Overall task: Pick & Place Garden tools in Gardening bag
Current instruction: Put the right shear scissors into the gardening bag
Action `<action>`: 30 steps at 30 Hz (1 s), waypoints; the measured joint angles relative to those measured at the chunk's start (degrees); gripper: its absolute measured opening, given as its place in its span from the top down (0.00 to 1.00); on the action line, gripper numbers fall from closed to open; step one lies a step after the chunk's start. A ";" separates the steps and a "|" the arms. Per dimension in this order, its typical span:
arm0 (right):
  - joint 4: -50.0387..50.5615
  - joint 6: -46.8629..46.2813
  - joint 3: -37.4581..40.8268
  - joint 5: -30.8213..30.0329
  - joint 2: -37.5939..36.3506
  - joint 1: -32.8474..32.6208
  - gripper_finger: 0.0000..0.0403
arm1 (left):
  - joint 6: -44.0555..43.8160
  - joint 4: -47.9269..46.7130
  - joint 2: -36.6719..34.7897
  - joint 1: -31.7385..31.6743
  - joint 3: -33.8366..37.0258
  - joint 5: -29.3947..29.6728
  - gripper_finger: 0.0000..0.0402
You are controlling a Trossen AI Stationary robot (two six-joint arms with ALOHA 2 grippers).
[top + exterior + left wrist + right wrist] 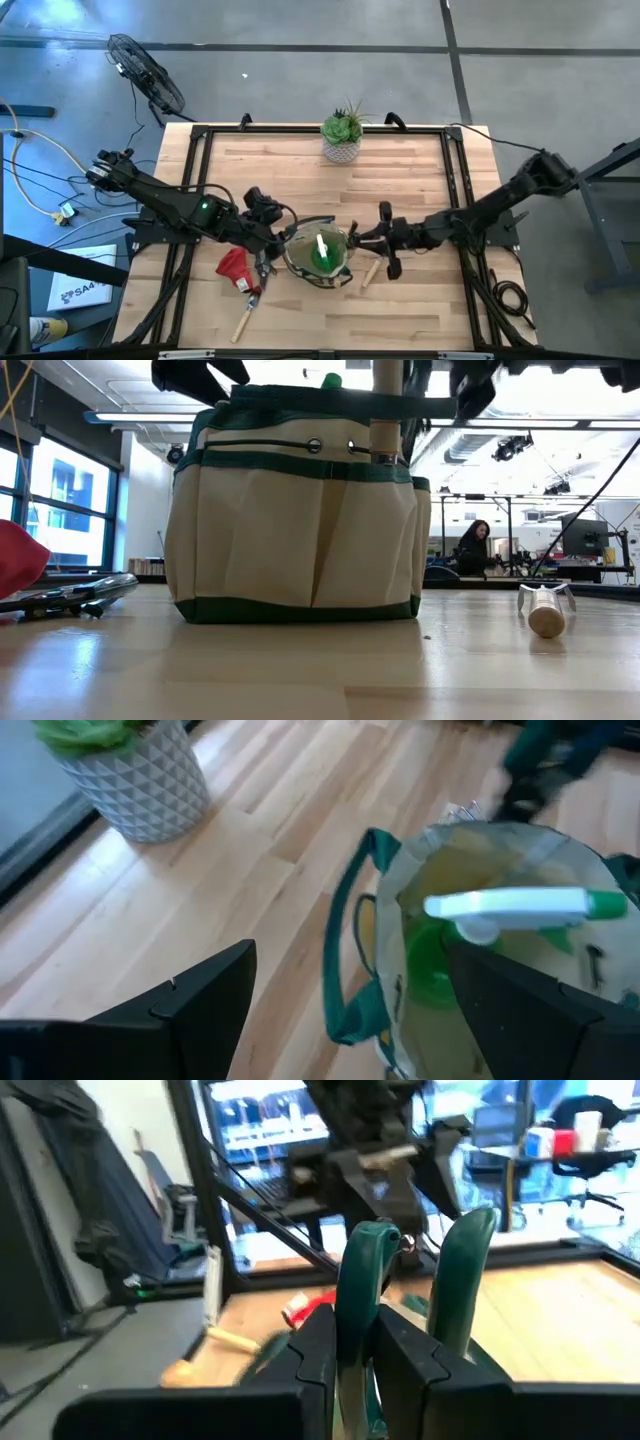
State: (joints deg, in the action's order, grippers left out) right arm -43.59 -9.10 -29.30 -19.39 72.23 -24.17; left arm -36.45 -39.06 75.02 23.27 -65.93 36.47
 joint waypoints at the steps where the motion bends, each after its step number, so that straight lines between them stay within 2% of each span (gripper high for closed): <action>1: 0.00 -0.16 0.00 -0.12 0.32 0.21 0.91 | 0.00 -0.04 0.00 0.00 0.00 -0.28 0.20; 12: 0.47 -2.82 0.00 0.21 1.20 0.20 0.91 | 0.17 -0.08 0.00 0.00 0.00 0.08 0.20; 20: -1.40 -4.66 -0.32 4.09 6.95 1.43 0.91 | 0.15 -0.03 0.00 0.00 0.00 0.11 0.20; 30: -0.18 -3.03 -5.94 9.31 11.16 2.57 0.91 | -0.05 0.09 0.00 0.00 0.00 0.13 0.20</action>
State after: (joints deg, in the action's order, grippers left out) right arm -43.77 -12.12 -35.23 -10.08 83.39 -21.59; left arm -36.49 -38.96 75.02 23.27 -65.93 36.60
